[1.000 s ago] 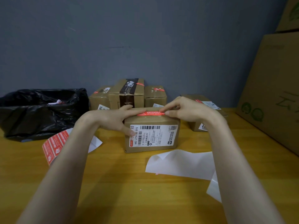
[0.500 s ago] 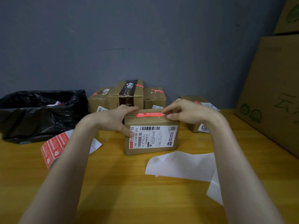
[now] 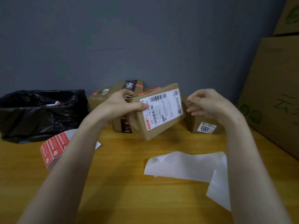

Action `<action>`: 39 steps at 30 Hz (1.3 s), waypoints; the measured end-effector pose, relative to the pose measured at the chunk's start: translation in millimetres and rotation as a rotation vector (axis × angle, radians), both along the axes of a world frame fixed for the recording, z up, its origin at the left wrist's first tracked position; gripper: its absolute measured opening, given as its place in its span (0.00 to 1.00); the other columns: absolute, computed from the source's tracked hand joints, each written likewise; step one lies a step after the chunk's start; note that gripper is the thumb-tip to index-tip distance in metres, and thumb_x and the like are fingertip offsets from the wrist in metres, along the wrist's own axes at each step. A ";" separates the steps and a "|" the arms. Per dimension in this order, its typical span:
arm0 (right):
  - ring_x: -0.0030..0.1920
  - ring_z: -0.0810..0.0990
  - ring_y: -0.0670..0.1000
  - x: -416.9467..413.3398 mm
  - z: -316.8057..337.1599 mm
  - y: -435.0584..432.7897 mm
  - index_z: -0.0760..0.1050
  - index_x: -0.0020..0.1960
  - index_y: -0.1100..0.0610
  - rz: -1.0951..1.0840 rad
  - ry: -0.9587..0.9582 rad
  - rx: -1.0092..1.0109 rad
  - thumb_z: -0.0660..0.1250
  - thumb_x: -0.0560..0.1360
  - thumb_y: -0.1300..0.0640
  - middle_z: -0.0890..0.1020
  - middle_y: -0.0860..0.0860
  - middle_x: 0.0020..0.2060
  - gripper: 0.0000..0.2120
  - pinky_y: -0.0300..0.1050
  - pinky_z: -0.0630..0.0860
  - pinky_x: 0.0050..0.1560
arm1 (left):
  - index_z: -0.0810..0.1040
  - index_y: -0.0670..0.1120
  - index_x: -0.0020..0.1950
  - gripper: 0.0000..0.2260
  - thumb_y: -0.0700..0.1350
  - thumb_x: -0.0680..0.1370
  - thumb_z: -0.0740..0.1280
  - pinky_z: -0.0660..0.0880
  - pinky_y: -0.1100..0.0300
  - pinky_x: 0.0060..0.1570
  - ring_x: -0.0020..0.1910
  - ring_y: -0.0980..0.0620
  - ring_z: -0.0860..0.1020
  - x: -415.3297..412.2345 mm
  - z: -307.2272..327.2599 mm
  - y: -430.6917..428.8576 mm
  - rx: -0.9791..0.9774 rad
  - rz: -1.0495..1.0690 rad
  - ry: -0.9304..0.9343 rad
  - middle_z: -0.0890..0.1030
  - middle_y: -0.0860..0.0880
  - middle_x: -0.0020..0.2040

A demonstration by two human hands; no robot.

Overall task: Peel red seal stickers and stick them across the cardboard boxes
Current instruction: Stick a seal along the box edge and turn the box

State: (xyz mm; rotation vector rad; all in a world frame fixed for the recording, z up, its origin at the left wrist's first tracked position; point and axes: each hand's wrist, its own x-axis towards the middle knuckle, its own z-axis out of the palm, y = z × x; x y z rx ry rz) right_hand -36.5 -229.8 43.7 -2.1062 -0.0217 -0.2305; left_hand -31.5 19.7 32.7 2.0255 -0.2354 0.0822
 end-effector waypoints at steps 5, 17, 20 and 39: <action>0.39 0.84 0.51 -5.8 6.3 9.8 0.75 0.47 0.62 -0.003 0.068 0.039 0.60 0.79 0.50 0.83 0.57 0.43 0.15 0.43 0.82 0.37 | 0.62 0.50 0.71 0.44 0.59 0.60 0.76 0.73 0.58 0.56 0.58 0.54 0.72 -4.3 -13.2 -44.1 -0.017 0.133 -0.152 0.66 0.51 0.63; 0.43 0.83 0.59 -17.6 19.9 22.3 0.69 0.54 0.59 0.009 0.156 -0.022 0.61 0.77 0.44 0.80 0.60 0.47 0.18 0.51 0.82 0.43 | 0.48 0.46 0.76 0.51 0.54 0.63 0.77 0.62 0.67 0.59 0.66 0.51 0.63 -27.4 -45.9 -101.0 -0.030 0.203 -0.452 0.58 0.49 0.64; 0.41 0.84 0.58 -19.0 22.6 22.5 0.64 0.66 0.63 -0.024 0.177 -0.014 0.64 0.75 0.43 0.80 0.61 0.50 0.29 0.52 0.82 0.40 | 0.45 0.48 0.76 0.54 0.51 0.62 0.79 0.57 0.69 0.62 0.70 0.55 0.59 -28.9 -47.0 -106.0 -0.107 0.147 -0.439 0.60 0.51 0.69; 0.65 0.68 0.56 -1.8 11.4 9.6 0.58 0.71 0.59 -0.232 -0.017 -0.196 0.73 0.63 0.37 0.62 0.56 0.67 0.47 0.47 0.68 0.50 | 0.53 0.41 0.76 0.37 0.36 0.73 0.70 0.52 0.85 0.57 0.63 0.72 0.53 7.2 -59.0 -138.9 -0.211 -0.104 -0.466 0.54 0.47 0.75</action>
